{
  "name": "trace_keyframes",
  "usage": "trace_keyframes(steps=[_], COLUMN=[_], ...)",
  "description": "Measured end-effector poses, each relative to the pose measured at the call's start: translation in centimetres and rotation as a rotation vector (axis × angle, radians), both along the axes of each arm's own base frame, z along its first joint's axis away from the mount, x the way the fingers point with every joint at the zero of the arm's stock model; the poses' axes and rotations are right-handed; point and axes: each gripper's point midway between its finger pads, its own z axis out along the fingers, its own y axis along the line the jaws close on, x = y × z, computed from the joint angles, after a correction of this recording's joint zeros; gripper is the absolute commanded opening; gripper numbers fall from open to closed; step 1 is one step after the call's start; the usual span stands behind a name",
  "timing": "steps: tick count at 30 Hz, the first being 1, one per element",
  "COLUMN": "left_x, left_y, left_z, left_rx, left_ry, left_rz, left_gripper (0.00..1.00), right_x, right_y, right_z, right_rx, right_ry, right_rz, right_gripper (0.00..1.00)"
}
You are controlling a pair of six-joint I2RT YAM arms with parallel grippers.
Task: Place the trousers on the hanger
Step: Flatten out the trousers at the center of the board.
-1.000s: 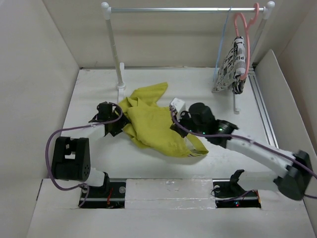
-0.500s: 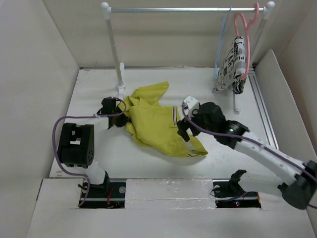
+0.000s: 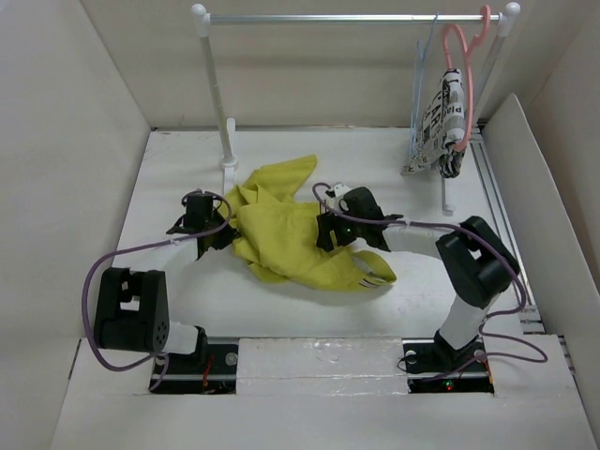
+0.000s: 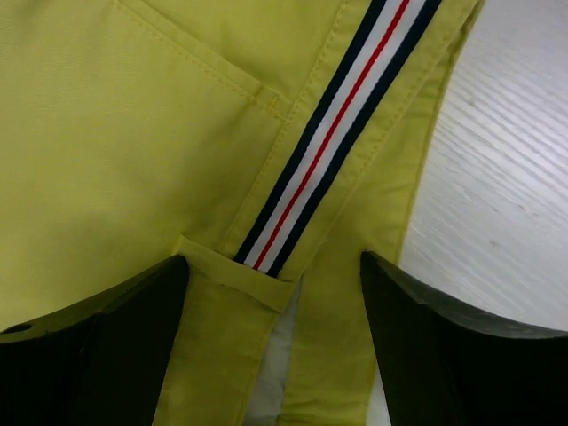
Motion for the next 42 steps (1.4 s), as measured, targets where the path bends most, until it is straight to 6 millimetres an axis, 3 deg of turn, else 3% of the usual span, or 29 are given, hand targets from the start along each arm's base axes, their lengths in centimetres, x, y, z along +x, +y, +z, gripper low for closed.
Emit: trace_keyframes(steps=[1, 2, 5, 8, 10, 11, 12, 13, 14, 15, 17, 19, 21, 23, 25, 28, 30, 33, 34, 36, 37, 38, 42], left_x=[-0.2, -0.3, -0.7, -1.2, -1.5, -1.5, -1.3, -1.9, -0.5, -0.1, 0.7, 0.6, -0.9, -3.5, -6.5, -10.5, -11.1, -8.9, -7.5, -3.9, -2.0, -0.2, 6.2], left_y=[0.1, 0.3, 0.6, 1.2, 1.6, 1.8, 2.1, 2.5, 2.9, 3.4, 4.6, 5.0, 3.8, 3.0, 2.9, 2.4, 1.8, 1.1, 1.0, 0.9, 0.8, 0.7, -0.6], left_z=[0.0, 0.1, 0.5, 1.3, 2.5, 3.5, 4.8, 4.7, 8.9, 11.2, 17.6, 24.2, 31.7, 38.6, 44.0, 49.0, 49.2, 45.1, 42.8, 37.1, 34.1, 31.1, 19.8], left_rx=[0.007, 0.013, 0.029, 0.052, 0.067, 0.073, 0.080, 0.098, 0.091, 0.106, 0.129, 0.125, 0.076, 0.037, 0.020, 0.020, 0.030, 0.063, 0.078, 0.126, 0.143, 0.158, 0.160], left_ry=[0.004, 0.006, 0.005, -0.002, -0.014, -0.028, -0.051, -0.027, -0.141, -0.185, -0.328, -0.472, -0.644, -0.812, -0.941, -1.069, -1.076, -0.973, -0.912, -0.759, -0.675, -0.593, -0.304], left_rz=[0.002, 0.007, 0.016, 0.026, 0.035, 0.041, 0.050, 0.058, 0.079, 0.099, 0.148, 0.173, 0.135, 0.103, 0.074, 0.012, -0.038, -0.087, -0.094, -0.107, -0.119, -0.132, -0.210], left_gripper=[0.00, 0.00, 0.00, 0.00, 0.00, 0.00, 0.00, 0.00, 0.00, 0.00, 0.00, 0.00, 0.00, 0.00, 0.00, 0.00, 0.11, 0.17, 0.19, 0.32, 0.42, 0.61, 0.66], right_x=[0.0, 0.0, -0.5, -1.2, -2.9, -3.5, -4.1, -4.7, -5.2, -6.1, -8.2, -11.0, -13.6, -15.2, -16.4, -17.4, -17.3, -16.1, -15.4, -13.0, -11.6, -10.2, -5.1], right_y=[0.7, 1.4, 3.5, 3.9, 3.8, 3.7, 3.6, 3.8, 4.2, 4.3, 3.8, 1.6, -0.9, -3.2, -4.9, -6.2, -6.8, -8.0, -8.6, -10.3, -11.3, -12.5, -19.5], right_z=[-0.4, -0.8, -0.7, -0.4, 1.9, 3.6, 6.2, 9.6, 13.6, 17.7, 26.6, 34.9, 41.0, 44.3, 46.1, 47.2, 47.1, 45.0, 43.5, 39.5, 37.1, 34.7, 24.9], right_rx=[0.024, 0.049, 0.136, 0.164, 0.170, 0.164, 0.167, 0.182, 0.217, 0.240, 0.312, 0.393, 0.462, 0.493, 0.515, 0.527, 0.519, 0.443, 0.401, 0.272, 0.200, 0.128, -0.126], right_ry=[0.011, 0.019, 0.005, -0.012, -0.042, -0.068, -0.111, -0.168, -0.241, -0.304, -0.448, -0.577, -0.668, -0.711, -0.724, -0.705, -0.691, -0.660, -0.648, -0.611, -0.583, -0.555, -0.387], right_rz=[0.007, 0.016, 0.048, 0.053, 0.070, 0.083, 0.101, 0.122, 0.146, 0.169, 0.197, 0.203, 0.197, 0.171, 0.153, 0.132, 0.100, 0.008, -0.035, -0.150, -0.211, -0.272, -0.532], right_gripper=[0.71, 0.36, 0.00, 0.00, 0.00, 0.00, 0.00, 0.00, 0.00, 0.00, 0.00, 0.00, 0.00, 0.00, 0.00, 0.00, 0.00, 0.00, 0.00, 0.00, 0.00, 0.00, 0.00])
